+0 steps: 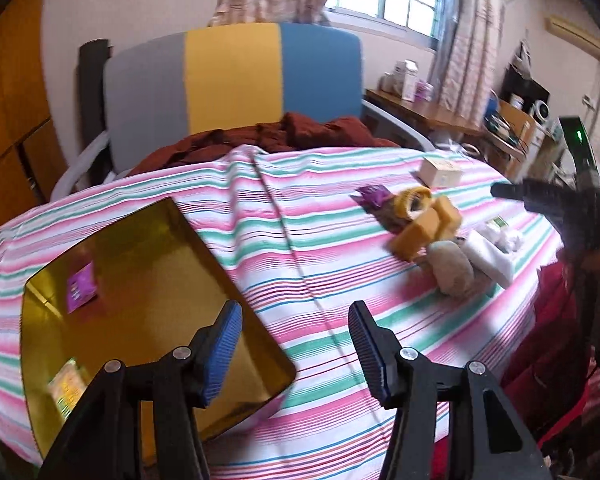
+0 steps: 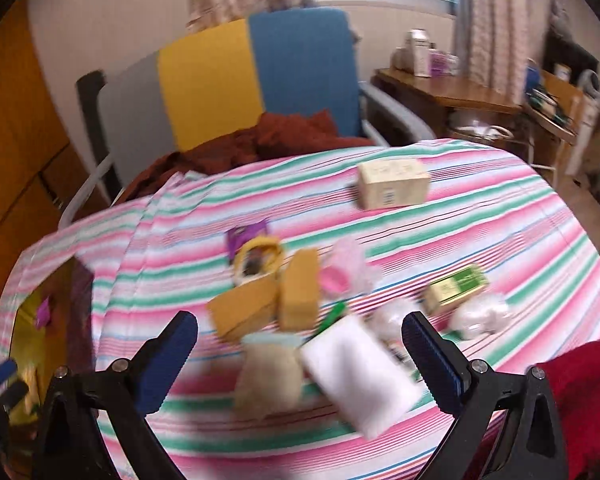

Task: Organize objects
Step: 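Move both tools back toward the pile of items on the cloth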

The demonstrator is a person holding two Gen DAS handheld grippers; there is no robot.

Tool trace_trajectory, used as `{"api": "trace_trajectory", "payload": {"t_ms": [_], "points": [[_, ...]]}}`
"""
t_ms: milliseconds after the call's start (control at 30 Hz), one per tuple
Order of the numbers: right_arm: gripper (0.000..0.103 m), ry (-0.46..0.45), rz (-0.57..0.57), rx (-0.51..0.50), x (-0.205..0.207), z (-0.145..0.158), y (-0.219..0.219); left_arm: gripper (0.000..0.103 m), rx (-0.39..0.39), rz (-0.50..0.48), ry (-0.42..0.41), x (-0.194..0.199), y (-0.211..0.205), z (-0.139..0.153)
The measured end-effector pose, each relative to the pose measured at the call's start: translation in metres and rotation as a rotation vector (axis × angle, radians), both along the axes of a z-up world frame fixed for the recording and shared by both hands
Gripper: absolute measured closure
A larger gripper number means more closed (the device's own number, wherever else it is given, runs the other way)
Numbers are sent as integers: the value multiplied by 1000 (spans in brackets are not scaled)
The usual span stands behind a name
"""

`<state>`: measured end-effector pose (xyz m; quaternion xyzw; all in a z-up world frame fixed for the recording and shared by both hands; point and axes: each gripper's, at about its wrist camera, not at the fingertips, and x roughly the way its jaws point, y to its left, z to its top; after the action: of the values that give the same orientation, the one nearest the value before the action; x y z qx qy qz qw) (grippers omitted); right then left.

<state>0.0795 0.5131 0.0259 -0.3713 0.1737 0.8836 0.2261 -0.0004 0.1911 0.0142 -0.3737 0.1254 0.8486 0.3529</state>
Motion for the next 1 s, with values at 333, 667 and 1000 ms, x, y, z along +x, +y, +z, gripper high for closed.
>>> {"api": "trace_trajectory", "payload": {"t_ms": [333,667,1000], "points": [[0,9,-121,-41,6,0,57,47,-31,-123,-14,14,48,-7],[0,-190,30,66,-35,-18,83,47,-30,-238,-62,22,81,-16],[2,-357,258,143,-80,-55,82,47,-43,-299,-107,25,109,-27]]}}
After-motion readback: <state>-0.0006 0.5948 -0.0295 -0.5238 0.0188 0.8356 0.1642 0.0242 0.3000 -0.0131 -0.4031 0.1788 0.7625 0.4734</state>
